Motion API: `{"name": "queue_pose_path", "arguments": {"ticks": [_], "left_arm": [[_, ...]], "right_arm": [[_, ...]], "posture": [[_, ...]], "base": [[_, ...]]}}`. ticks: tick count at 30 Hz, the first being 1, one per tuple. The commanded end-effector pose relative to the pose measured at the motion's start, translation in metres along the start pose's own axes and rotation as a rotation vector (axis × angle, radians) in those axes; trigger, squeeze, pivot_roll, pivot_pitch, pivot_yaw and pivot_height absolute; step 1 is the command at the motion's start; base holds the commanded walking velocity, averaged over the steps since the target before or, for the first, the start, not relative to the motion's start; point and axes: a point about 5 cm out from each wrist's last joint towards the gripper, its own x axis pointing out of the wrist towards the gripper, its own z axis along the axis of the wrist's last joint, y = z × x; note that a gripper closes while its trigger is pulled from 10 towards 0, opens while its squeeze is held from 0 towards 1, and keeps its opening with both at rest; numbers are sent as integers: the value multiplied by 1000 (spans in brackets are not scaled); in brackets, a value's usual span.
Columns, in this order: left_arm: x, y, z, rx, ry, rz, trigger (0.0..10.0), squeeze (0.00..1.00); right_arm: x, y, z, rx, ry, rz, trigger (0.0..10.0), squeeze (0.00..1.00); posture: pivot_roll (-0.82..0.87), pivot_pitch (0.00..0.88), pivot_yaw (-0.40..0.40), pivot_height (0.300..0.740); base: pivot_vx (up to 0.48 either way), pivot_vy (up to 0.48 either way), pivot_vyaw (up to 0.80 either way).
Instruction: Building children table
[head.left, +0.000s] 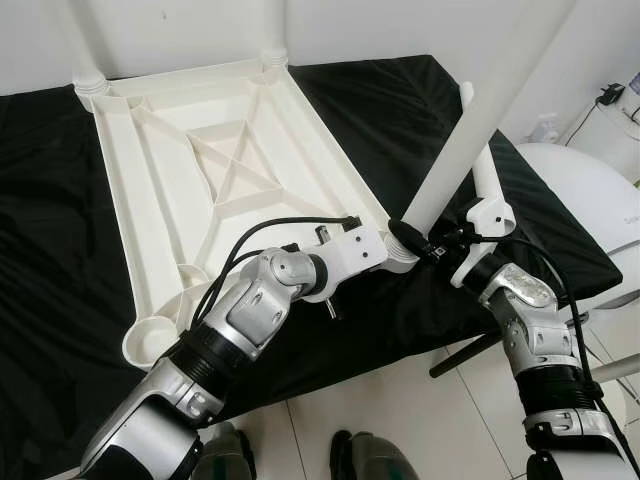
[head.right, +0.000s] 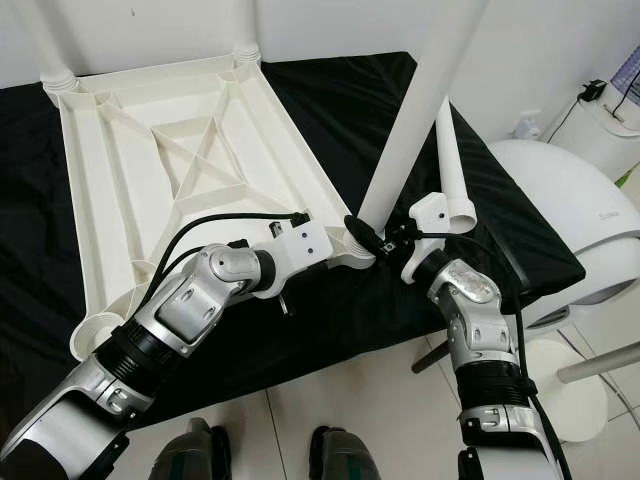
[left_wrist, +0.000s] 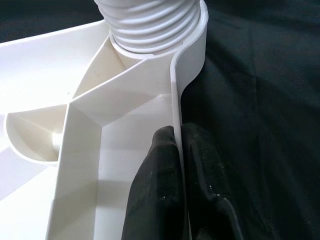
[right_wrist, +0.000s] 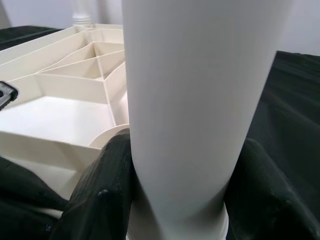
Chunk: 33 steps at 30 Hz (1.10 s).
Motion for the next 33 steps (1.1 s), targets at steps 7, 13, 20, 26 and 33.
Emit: {"name": "queue_pose_path", "arguments": {"ticks": [7, 13, 20, 26, 33], "left_arm": [[2, -2, -12, -7, 64, 17, 10000, 0], [2, -2, -11, -8, 64, 17, 10000, 0], [2, -3, -12, -8, 67, 14, 10000, 0], [2, -4, -12, -7, 66, 13, 10000, 0], [3, -4, -12, -8, 66, 17, 10000, 0]], "right_arm": [[6, 1, 5, 21, -34, -214, 10000, 0], [14, 17, 10, 61, -60, -305, 10000, 0], [22, 27, 20, 65, -110, -442, 10000, 0], [23, 30, 25, 65, -135, -519, 10000, 0], [20, 41, 26, 55, -141, -679, 10000, 0]], "posture": [[-31, 84, -45, 740], [-28, 84, -45, 740], [-25, 80, -47, 740], [-24, 76, -50, 740], [-13, 72, -60, 740]], "base": [[0, 0, 0], [0, 0, 0], [0, 0, 0], [0, 0, 0], [0, 0, 0]]}}
